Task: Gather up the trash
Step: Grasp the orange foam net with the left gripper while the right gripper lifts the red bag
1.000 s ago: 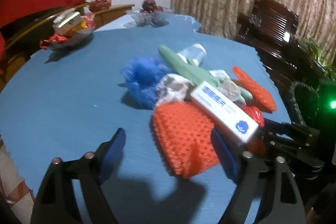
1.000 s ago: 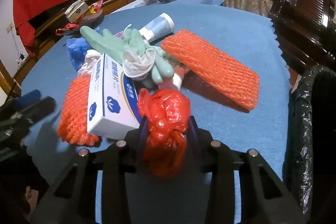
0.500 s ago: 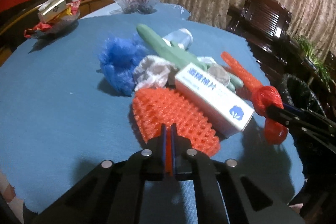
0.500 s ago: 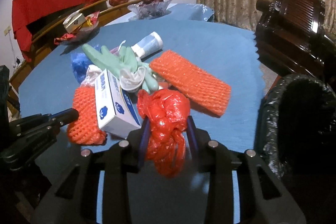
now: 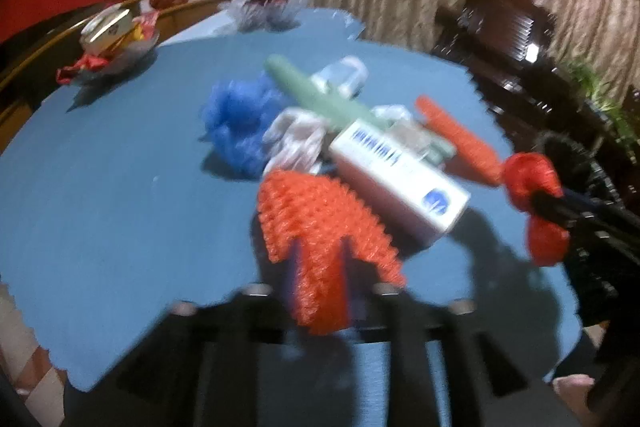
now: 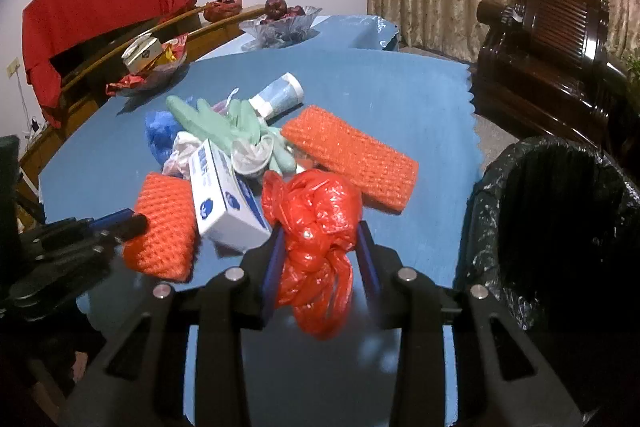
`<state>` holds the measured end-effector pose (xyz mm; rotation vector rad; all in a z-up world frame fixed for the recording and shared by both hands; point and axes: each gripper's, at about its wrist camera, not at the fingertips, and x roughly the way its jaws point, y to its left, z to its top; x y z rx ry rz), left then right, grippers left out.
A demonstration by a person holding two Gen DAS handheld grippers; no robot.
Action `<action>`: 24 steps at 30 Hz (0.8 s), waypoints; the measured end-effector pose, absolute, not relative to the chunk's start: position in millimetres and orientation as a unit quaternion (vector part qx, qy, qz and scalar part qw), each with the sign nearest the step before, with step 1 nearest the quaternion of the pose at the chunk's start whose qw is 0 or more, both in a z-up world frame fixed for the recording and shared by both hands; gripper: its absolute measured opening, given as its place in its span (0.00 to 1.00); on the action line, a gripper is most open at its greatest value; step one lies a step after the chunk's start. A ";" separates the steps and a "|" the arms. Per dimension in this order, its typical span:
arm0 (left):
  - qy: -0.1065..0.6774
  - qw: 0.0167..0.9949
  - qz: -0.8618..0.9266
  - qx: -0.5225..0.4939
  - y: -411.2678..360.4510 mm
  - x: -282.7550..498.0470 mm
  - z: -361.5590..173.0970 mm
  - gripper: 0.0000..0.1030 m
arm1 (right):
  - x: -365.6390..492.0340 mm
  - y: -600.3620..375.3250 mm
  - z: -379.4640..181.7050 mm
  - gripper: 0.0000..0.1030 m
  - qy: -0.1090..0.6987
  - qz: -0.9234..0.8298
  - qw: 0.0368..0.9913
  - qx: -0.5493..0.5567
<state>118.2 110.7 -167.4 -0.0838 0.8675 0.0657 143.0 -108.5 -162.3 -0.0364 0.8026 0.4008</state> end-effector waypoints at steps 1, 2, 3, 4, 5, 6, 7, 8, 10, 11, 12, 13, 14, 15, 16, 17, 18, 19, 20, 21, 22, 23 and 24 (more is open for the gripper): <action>0.423 0.905 0.042 -0.038 112.2 118.3 -170.8 0.57 | 141.9 -107.9 -163.2 0.34 0.389 0.194 0.900 -0.020; 0.421 0.905 0.051 -0.034 113.5 118.8 -173.6 0.60 | 141.5 -106.9 -163.7 0.34 0.389 0.194 0.900 -0.021; 0.421 0.905 0.054 -0.031 114.4 119.6 -176.6 0.63 | 141.5 -106.3 -164.6 0.34 0.390 0.193 0.900 -0.023; 0.424 0.903 0.056 -0.029 115.0 121.4 -179.9 0.67 | 142.3 -106.4 -165.7 0.34 0.392 0.193 0.899 -0.023; 0.428 0.902 0.057 -0.029 115.7 123.5 -183.2 0.69 | 142.5 -106.2 -166.6 0.34 0.393 0.192 0.899 -0.023; 0.429 0.901 0.059 -0.031 116.6 125.1 -186.0 0.72 | 143.3 -106.2 -167.4 0.34 0.394 0.191 0.899 -0.023; 0.428 0.901 0.060 -0.035 117.8 126.9 -188.9 0.74 | 143.4 -106.2 -168.9 0.34 0.394 0.191 0.899 -0.023; 0.428 0.901 0.057 -0.038 118.3 128.5 -190.6 0.75 | 143.8 -106.3 -169.8 0.34 0.394 0.191 0.899 -0.024; 0.429 0.901 0.041 -0.048 117.1 130.9 -193.9 0.72 | 145.0 -105.1 -171.0 0.34 0.396 0.190 0.898 -0.025; 0.428 0.902 0.031 -0.053 116.3 131.4 -194.2 0.67 | 146.0 -104.4 -171.8 0.34 0.397 0.190 0.897 -0.025; 0.428 0.902 0.017 -0.060 114.5 130.8 -194.2 0.50 | 146.5 -104.1 -172.0 0.34 0.398 0.190 0.897 -0.025; 0.429 0.901 -0.005 -0.070 112.6 130.9 -193.9 0.40 | 147.0 -103.6 -172.1 0.34 0.398 0.190 0.897 -0.026; 0.427 0.901 -0.009 -0.069 110.6 130.3 -192.8 0.37 | 147.2 -103.4 -171.7 0.34 0.398 0.191 0.897 -0.025; 0.426 0.902 -0.015 -0.068 109.3 129.9 -191.1 0.29 | 146.9 -103.0 -170.9 0.34 0.397 0.191 0.897 -0.025; 0.424 0.903 -0.021 -0.067 108.3 128.4 -188.3 0.26 | 146.8 -103.2 -170.1 0.34 0.396 0.191 0.898 -0.024; 0.422 0.904 -0.022 -0.068 107.3 126.5 -186.2 0.25 | 146.3 -103.7 -168.3 0.34 0.394 0.191 0.899 -0.023; 0.419 0.905 -0.021 -0.071 107.7 124.6 -182.5 0.24 | 145.6 -104.5 -166.0 0.34 0.391 0.191 0.900 -0.022; 0.413 0.908 -0.018 -0.073 108.7 121.8 -177.4 0.24 | 144.6 -105.6 -162.9 0.34 0.388 0.191 0.902 -0.020; 0.408 0.910 -0.016 -0.074 109.4 119.2 -172.9 0.23 | 143.3 -105.9 -160.6 0.34 0.384 0.190 0.903 -0.019; 0.400 0.913 -0.014 -0.076 110.5 115.5 -166.4 0.23 | 142.0 -107.7 -157.2 0.34 0.380 0.189 0.905 -0.017; 0.390 0.918 -0.009 -0.074 111.4 110.7 -157.4 0.23 | 140.2 -109.9 -153.9 0.34 0.376 0.188 0.907 -0.014; 0.383 0.921 -0.006 -0.071 111.0 106.2 -151.4 0.23 | 137.8 -112.8 -148.7 0.34 0.371 0.187 0.910 -0.011; 0.377 0.924 -0.003 -0.066 110.1 102.3 -143.7 0.23 | 136.2 -115.3 -145.0 0.34 0.367 0.185 0.912 -0.009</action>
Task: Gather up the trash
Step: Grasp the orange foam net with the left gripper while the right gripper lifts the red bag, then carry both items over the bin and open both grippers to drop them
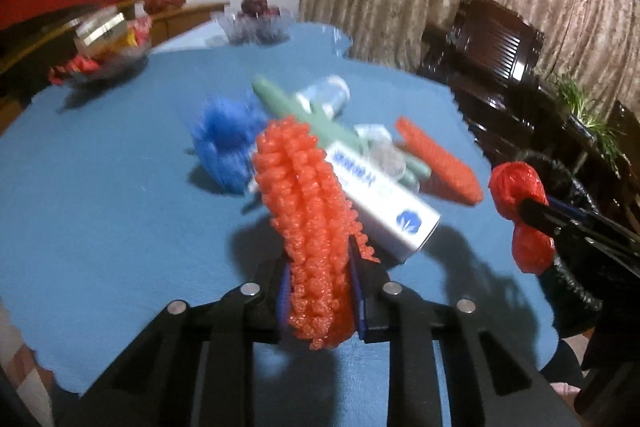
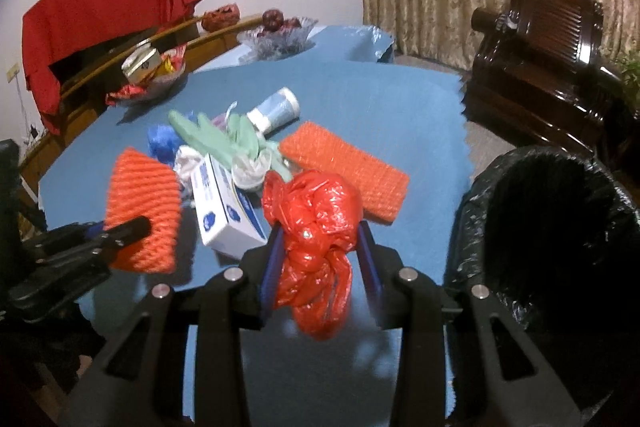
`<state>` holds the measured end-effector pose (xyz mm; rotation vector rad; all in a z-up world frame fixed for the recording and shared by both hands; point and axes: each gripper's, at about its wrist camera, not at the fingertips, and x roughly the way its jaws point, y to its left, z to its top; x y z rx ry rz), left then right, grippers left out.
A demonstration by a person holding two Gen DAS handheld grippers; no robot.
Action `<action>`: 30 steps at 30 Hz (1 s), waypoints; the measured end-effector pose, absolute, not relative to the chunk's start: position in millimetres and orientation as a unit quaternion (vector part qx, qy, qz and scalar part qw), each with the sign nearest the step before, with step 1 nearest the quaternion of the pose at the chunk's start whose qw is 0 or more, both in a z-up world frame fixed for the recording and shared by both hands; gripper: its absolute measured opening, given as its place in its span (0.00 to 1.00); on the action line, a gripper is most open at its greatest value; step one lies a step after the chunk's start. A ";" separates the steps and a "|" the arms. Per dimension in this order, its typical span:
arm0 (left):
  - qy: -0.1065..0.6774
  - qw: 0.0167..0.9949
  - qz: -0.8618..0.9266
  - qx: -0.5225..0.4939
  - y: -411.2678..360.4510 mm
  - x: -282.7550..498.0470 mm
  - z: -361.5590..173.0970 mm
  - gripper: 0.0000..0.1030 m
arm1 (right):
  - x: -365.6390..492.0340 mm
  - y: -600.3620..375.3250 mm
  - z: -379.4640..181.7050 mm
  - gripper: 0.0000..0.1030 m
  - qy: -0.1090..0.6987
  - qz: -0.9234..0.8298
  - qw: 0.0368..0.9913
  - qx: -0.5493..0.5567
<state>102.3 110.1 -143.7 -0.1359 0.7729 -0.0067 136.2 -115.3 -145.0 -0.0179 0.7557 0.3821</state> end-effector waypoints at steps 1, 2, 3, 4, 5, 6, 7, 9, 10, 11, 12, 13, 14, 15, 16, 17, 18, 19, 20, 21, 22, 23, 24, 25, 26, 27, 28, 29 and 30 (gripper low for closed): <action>0.370 0.927 -0.001 -0.061 108.3 98.9 -135.8 0.23 | 134.5 -118.1 -140.8 0.34 0.362 0.184 0.914 -0.006; 0.365 0.929 -0.003 -0.056 105.4 97.1 -128.8 0.23 | 131.9 -121.8 -135.6 0.34 0.356 0.182 0.917 -0.003; 0.359 0.932 -0.008 -0.049 101.0 94.1 -120.4 0.23 | 130.1 -125.7 -131.0 0.34 0.351 0.179 0.919 -0.001; 0.357 0.933 -0.011 -0.043 95.4 95.0 -115.3 0.23 | 127.8 -129.2 -127.0 0.34 0.346 0.177 0.921 0.002; 0.354 0.934 -0.017 -0.039 90.6 94.8 -110.4 0.23 | 124.4 -135.2 -122.1 0.34 0.341 0.171 0.924 0.004; 0.351 0.935 -0.026 -0.035 82.5 95.8 -104.3 0.23 | 121.8 -141.2 -118.0 0.34 0.337 0.166 0.927 0.007; 0.349 0.936 -0.033 -0.034 76.1 97.3 -100.6 0.23 | 120.4 -146.0 -115.1 0.34 0.334 0.161 0.929 0.009; 0.344 0.937 -0.051 -0.033 62.4 101.5 -92.8 0.23 | 115.8 -161.5 -108.7 0.34 0.329 0.147 0.933 0.016; 0.342 0.937 -0.063 -0.032 54.0 104.6 -88.9 0.23 | 114.6 -167.5 -107.0 0.34 0.328 0.142 0.934 0.018; 0.340 0.937 -0.072 -0.031 47.0 107.3 -86.2 0.23 | 112.3 -177.1 -104.7 0.34 0.326 0.133 0.936 0.020; 0.338 0.937 -0.085 -0.030 36.1 111.5 -83.3 0.23 | 110.4 -185.5 -103.2 0.34 0.325 0.125 0.937 0.022; 0.337 0.936 -0.093 -0.028 27.5 114.8 -81.4 0.23 | 109.1 -191.6 -102.2 0.34 0.325 0.118 0.938 0.023; 0.336 0.936 -0.104 -0.025 17.8 118.3 -80.2 0.23 | 107.2 -201.2 -101.5 0.34 0.324 0.108 0.940 0.025; 0.335 0.935 -0.111 -0.023 10.9 120.1 -79.7 0.24 | 105.6 -209.3 -101.0 0.34 0.324 0.099 0.941 0.027; 0.335 0.933 -0.127 -0.020 -2.9 124.0 -79.5 0.23 | 103.9 -217.2 -101.3 0.34 0.323 0.090 0.942 0.028; 0.335 0.932 -0.137 -0.018 -12.0 127.1 -80.2 0.24 | 102.1 -228.1 -102.0 0.34 0.324 0.078 0.942 0.031; 0.336 0.930 -0.145 -0.015 -20.0 129.7 -81.3 0.24 | 100.7 -238.1 -103.2 0.34 0.326 0.068 0.942 0.034; 0.339 0.927 -0.158 -0.011 -32.4 133.6 -82.7 0.24 | 98.7 -244.4 -105.0 0.34 0.327 0.061 0.942 0.037; 0.342 0.925 -0.169 -0.009 -42.2 136.7 -84.2 0.24 | 97.0 -254.4 -107.3 0.34 0.329 0.051 0.942 0.040; 0.344 0.922 -0.180 -0.008 -52.0 139.4 -85.4 0.24 | 95.3 -262.5 -109.8 0.34 0.331 0.042 0.942 0.041; 0.346 0.918 -0.192 -0.005 -64.4 143.2 -87.1 0.24 | 94.1 -269.5 -112.1 0.34 0.333 0.034 0.941 0.042; 0.347 0.916 -0.201 -0.002 -73.6 145.3 -88.5 0.24 | 92.1 -280.5 -115.5 0.34 0.336 0.022 0.941 0.041; 0.348 0.913 -0.214 0.001 -86.4 149.1 -90.1 0.24 | 92.0 -286.4 -118.8 0.34 0.338 0.016 0.940 0.042; 0.349 0.911 -0.221 0.003 -95.4 151.7 -90.8 0.24 | 91.2 -293.3 -121.9 0.34 0.340 0.008 0.939 0.043; 0.348 0.909 -0.230 0.007 -105.8 154.0 -91.7 0.24 | 90.3 -302.5 -125.9 0.34 0.344 -0.001 0.938 0.045; 0.348 0.907 -0.238 0.010 -116.2 156.6 -93.0 0.24 | 89.9 -309.8 -129.7 0.34 0.347 -0.009 0.937 0.047; 0.349 0.905 -0.245 0.011 -122.9 156.7 -95.2 0.24 | 90.3 -316.6 -132.9 0.34 0.350 -0.017 0.935 0.049; 0.349 0.903 -0.251 0.011 -130.0 158.4 -96.5 0.24 | 90.3 -323.7 -136.8 0.34 0.352 -0.025 0.934 0.052; 0.351 0.900 -0.258 0.012 -140.0 161.3 -98.6 0.24 | 90.9 -328.5 -139.8 0.35 0.354 -0.032 0.933 0.054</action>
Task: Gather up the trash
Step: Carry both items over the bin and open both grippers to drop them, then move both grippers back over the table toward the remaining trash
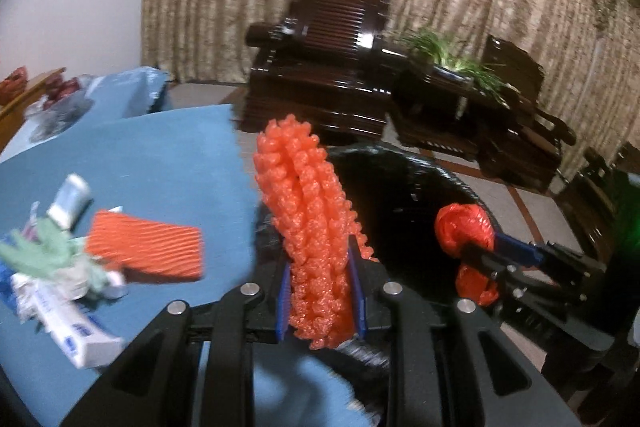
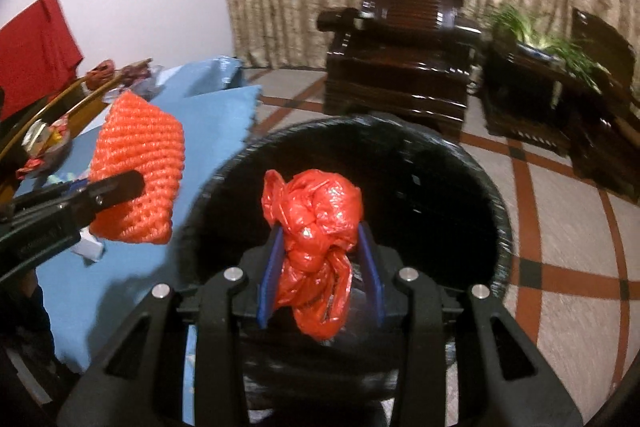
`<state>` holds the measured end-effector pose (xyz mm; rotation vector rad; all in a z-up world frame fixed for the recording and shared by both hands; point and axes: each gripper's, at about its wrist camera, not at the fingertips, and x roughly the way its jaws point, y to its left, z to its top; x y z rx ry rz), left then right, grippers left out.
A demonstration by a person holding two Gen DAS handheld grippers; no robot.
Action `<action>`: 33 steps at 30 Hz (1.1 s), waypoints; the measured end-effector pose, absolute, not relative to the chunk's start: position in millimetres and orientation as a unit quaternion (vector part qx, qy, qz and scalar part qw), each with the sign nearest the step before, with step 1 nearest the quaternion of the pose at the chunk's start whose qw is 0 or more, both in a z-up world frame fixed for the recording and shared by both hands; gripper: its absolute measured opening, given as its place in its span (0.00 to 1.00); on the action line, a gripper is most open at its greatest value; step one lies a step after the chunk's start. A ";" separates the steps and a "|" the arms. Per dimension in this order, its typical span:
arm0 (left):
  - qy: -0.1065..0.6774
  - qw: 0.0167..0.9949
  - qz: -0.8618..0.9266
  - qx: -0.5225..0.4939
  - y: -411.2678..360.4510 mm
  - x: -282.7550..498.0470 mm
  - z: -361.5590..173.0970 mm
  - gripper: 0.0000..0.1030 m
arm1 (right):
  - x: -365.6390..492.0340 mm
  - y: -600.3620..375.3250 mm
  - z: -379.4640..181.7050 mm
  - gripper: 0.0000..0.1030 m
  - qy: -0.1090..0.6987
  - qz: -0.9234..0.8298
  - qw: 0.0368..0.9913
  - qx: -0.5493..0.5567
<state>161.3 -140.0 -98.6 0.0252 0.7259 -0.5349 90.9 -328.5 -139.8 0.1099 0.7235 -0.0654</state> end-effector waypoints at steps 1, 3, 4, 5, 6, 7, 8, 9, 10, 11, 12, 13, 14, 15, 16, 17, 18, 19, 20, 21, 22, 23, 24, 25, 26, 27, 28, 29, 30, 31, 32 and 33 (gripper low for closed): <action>0.351 0.898 -0.263 0.013 -146.3 162.7 -99.7 0.24 | 91.4 -333.5 -142.3 0.36 0.355 -0.038 0.933 0.055; 0.352 0.895 -0.273 0.016 -159.6 165.6 -101.4 0.24 | 90.4 -343.5 -147.1 0.36 0.357 -0.050 0.931 0.057; 0.351 0.894 -0.279 0.018 -167.5 166.9 -102.5 0.24 | 89.7 -348.0 -148.9 0.36 0.357 -0.054 0.931 0.059; 0.352 0.892 -0.283 0.020 -172.3 167.8 -103.6 0.24 | 88.7 -354.2 -151.4 0.36 0.358 -0.060 0.930 0.062; 0.352 0.890 -0.289 0.023 -178.9 168.6 -104.6 0.24 | 88.8 -357.5 -152.4 0.36 0.358 -0.063 0.929 0.065; 0.352 0.889 -0.293 0.024 -183.6 168.2 -106.0 0.24 | 89.6 -359.6 -153.1 0.39 0.359 -0.066 0.929 0.067; 0.353 0.887 -0.298 0.025 -187.5 169.3 -106.1 0.25 | 91.4 -363.9 -153.8 0.41 0.360 -0.069 0.928 0.068; 0.354 0.885 -0.302 0.025 -190.6 170.1 -106.6 0.28 | 90.9 -367.0 -154.6 0.46 0.358 -0.073 0.928 0.068; 0.357 0.882 -0.307 0.023 -192.8 170.9 -106.7 0.33 | 90.3 -370.5 -154.9 0.53 0.356 -0.077 0.929 0.068; 0.359 0.880 -0.309 0.020 -193.2 171.8 -107.0 0.35 | 88.3 -370.5 -154.3 0.56 0.354 -0.080 0.929 0.068; 0.362 0.878 -0.313 0.016 -193.0 172.0 -107.1 0.42 | 87.1 -372.0 -154.6 0.62 0.352 -0.084 0.930 0.067; 0.364 0.876 -0.315 0.014 -192.6 173.2 -107.4 0.49 | 86.3 -373.6 -155.0 0.66 0.351 -0.088 0.930 0.066; 0.364 0.876 -0.315 0.013 -190.4 173.3 -106.7 0.52 | 85.6 -374.6 -155.0 0.68 0.351 -0.090 0.930 0.066; 0.362 0.878 -0.312 0.011 -187.2 172.6 -105.6 0.59 | 84.6 -375.6 -155.3 0.73 0.350 -0.092 0.930 0.065; 0.361 0.880 -0.309 0.010 -185.2 172.8 -104.5 0.65 | 83.9 -375.2 -155.5 0.78 0.349 -0.093 0.930 0.065; 0.358 0.882 -0.306 0.009 -180.7 172.2 -103.1 0.67 | 83.3 -375.1 -154.9 0.81 0.346 -0.095 0.931 0.064; 0.357 0.883 -0.304 0.008 -178.0 171.7 -103.3 0.70 | 83.0 -374.7 -154.1 0.86 0.343 -0.096 0.932 0.064; 0.353 0.886 -0.300 0.007 -173.2 170.3 -101.4 0.72 | 82.8 -373.9 -152.6 0.89 0.339 -0.097 0.934 0.062; 0.350 0.889 -0.295 0.007 -169.2 169.4 -100.1 0.73 | 82.1 -372.7 -150.7 0.89 0.335 -0.096 0.935 0.062; 0.347 0.892 -0.289 0.007 -165.0 169.0 -97.8 0.76 | 81.3 -370.6 -148.9 0.92 0.331 -0.094 0.937 0.063; 0.343 0.896 -0.281 0.005 -157.5 167.7 -94.7 0.78 | 79.0 -367.0 -147.4 0.93 0.330 -0.092 0.937 0.064; 0.338 0.900 -0.274 0.003 -152.2 166.0 -91.6 0.79 | 79.5 -364.4 -144.7 0.94 0.327 -0.087 0.939 0.067; 0.332 0.904 -0.267 0.002 -145.1 164.1 -88.1 0.81 | 79.6 -361.7 -142.8 0.94 0.325 -0.082 0.940 0.069; 0.324 0.911 -0.255 0.001 -134.9 161.4 -84.0 0.84 | 79.7 -358.5 -141.0 0.94 0.323 -0.077 0.941 0.069; 0.318 0.916 -0.246 0.001 -127.2 159.2 -80.9 0.85 | 80.7 -352.1 -138.3 0.94 0.319 -0.069 0.943 0.068; 0.312 0.921 -0.232 -0.001 -115.5 155.9 -77.4 0.86 | 81.7 -346.5 -136.2 0.95 0.317 -0.062 0.944 0.065; 0.309 0.924 -0.224 -0.003 -107.2 153.9 -75.8 0.87 | 83.3 -341.5 -133.8 0.95 0.316 -0.056 0.945 0.063; 0.307 0.928 -0.213 -0.004 -96.8 150.7 -74.6 0.88 | 84.6 -334.5 -131.5 0.95 0.314 -0.049 0.946 0.061; 0.303 0.933 -0.194 -0.002 -83.0 146.9 -73.6 0.89 | 85.9 -327.5 -128.6 0.95 0.311 -0.042 0.947 0.060; 0.300 0.936 -0.182 -0.001 -74.6 144.4 -73.0 0.90 | 87.5 -319.5 -126.4 0.95 0.308 -0.032 0.949 0.059; 0.297 0.940 -0.167 0.000 -63.7 140.9 -72.5 0.90 | 88.6 -311.5 -123.7 0.95 0.307 -0.025 0.950 0.059; 0.294 0.943 -0.153 0.001 -53.0 137.6 -71.7 0.90 | 89.8 -305.1 -122.1 0.95 0.305 -0.017 0.950 0.059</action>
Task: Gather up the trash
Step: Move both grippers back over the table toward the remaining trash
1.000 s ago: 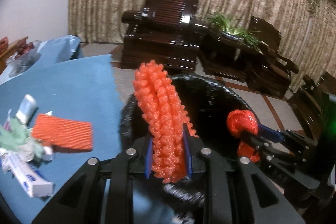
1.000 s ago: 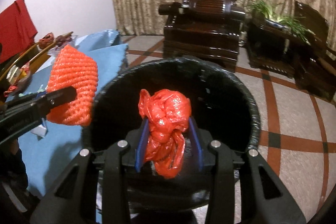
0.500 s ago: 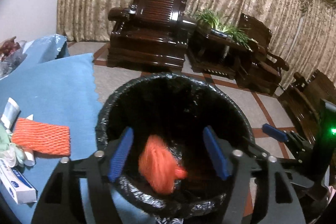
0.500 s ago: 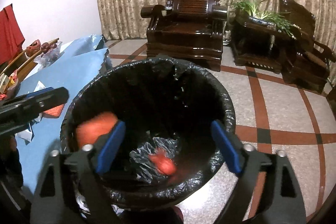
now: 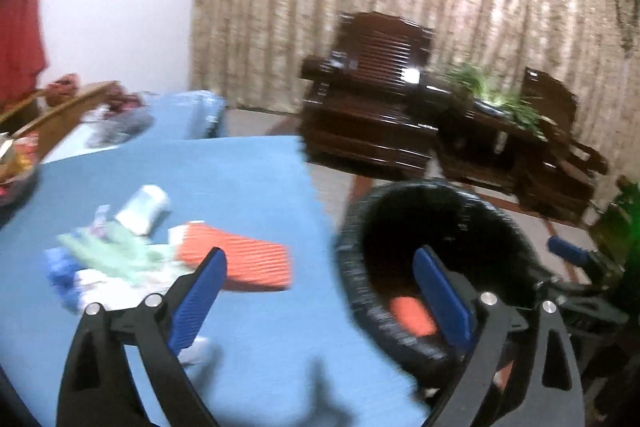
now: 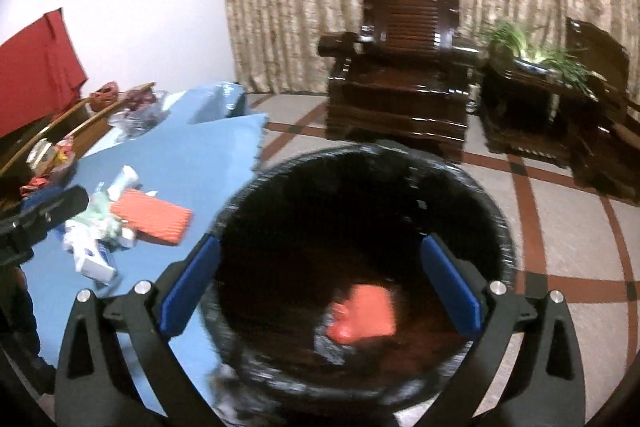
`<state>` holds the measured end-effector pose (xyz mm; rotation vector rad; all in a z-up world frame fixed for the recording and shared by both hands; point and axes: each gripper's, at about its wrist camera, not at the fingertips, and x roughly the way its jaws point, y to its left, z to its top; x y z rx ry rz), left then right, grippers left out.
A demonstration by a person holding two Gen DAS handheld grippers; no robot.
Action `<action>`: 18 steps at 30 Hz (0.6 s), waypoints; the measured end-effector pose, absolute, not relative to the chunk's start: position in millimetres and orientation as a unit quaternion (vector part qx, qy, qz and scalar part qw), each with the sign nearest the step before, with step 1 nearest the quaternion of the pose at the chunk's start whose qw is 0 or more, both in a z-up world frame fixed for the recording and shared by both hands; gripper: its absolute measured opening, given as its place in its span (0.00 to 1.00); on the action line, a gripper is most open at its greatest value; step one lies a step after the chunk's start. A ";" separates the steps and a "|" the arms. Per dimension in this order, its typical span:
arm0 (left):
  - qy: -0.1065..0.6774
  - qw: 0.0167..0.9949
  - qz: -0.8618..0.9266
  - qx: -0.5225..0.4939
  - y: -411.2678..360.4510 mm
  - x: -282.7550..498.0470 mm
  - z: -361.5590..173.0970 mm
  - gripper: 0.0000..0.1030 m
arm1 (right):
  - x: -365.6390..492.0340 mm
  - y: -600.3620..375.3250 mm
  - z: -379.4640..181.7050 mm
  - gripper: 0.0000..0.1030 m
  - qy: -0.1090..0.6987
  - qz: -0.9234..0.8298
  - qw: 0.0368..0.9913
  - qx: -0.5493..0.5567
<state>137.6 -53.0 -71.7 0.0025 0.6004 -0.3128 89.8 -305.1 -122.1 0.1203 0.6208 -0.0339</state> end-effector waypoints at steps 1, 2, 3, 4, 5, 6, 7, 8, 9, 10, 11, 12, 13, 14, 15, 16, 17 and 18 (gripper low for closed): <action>0.291 0.947 -0.136 0.002 -39.9 132.8 -71.0 0.90 | 91.9 -295.4 -120.6 0.95 0.304 -0.005 0.951 0.058; 0.289 0.950 -0.119 0.002 -28.4 129.8 -70.7 0.90 | 93.5 -289.9 -117.9 0.95 0.304 0.002 0.951 0.056; 0.288 0.951 -0.108 0.003 -18.5 126.1 -72.0 0.90 | 95.1 -281.1 -116.5 0.95 0.303 0.012 0.951 0.053; 0.288 0.953 -0.088 0.002 -4.8 123.3 -71.4 0.90 | 96.6 -271.6 -115.6 0.95 0.303 0.022 0.952 0.049; 0.290 0.954 -0.079 0.001 2.9 122.6 -72.6 0.90 | 99.1 -262.9 -114.2 0.95 0.302 0.032 0.952 0.045; 0.293 0.954 -0.067 -0.002 11.5 121.7 -74.6 0.90 | 100.5 -256.0 -113.7 0.95 0.302 0.039 0.952 0.042; 0.298 0.953 -0.054 -0.007 21.3 120.5 -76.7 0.90 | 102.5 -246.6 -113.3 0.95 0.303 0.049 0.951 0.039; 0.301 0.953 -0.042 -0.011 30.2 119.5 -79.2 0.90 | 103.9 -240.9 -112.2 0.95 0.302 0.055 0.951 0.038; 0.303 0.952 -0.036 -0.013 35.3 119.3 -80.9 0.90 | 105.4 -234.2 -112.0 0.95 0.302 0.061 0.951 0.036; 0.304 0.952 -0.028 -0.016 41.0 117.9 -82.7 0.89 | 106.8 -227.6 -111.9 0.95 0.302 0.067 0.950 0.035; 0.304 0.952 -0.020 -0.019 47.3 115.4 -84.4 0.89 | 108.7 -219.4 -112.1 0.95 0.303 0.076 0.949 0.034; 0.303 0.953 -0.013 -0.021 53.8 113.8 -85.2 0.89 | 110.4 -211.0 -112.5 0.95 0.303 0.084 0.949 0.032; 0.303 0.953 -0.006 -0.024 60.4 112.2 -85.9 0.89 | 111.1 -205.2 -113.5 0.95 0.303 0.090 0.948 0.030; 0.304 0.952 0.002 -0.027 67.1 109.8 -87.2 0.89 | 112.8 -196.1 -114.3 0.95 0.304 0.099 0.947 0.025; 0.304 0.952 0.007 -0.030 72.9 109.1 -88.0 0.89 | 114.2 -187.6 -115.4 0.95 0.304 0.107 0.946 0.020; 0.306 0.952 0.011 -0.032 78.6 107.2 -90.4 0.89 | 115.8 -179.8 -116.8 0.95 0.305 0.114 0.945 0.014; 0.308 0.951 0.016 -0.034 82.9 107.3 -92.6 0.89 | 116.6 -174.3 -118.0 0.95 0.306 0.119 0.945 0.009; 0.311 0.950 0.019 -0.037 86.4 107.9 -94.6 0.89 | 116.6 -169.6 -119.3 0.95 0.306 0.124 0.944 0.005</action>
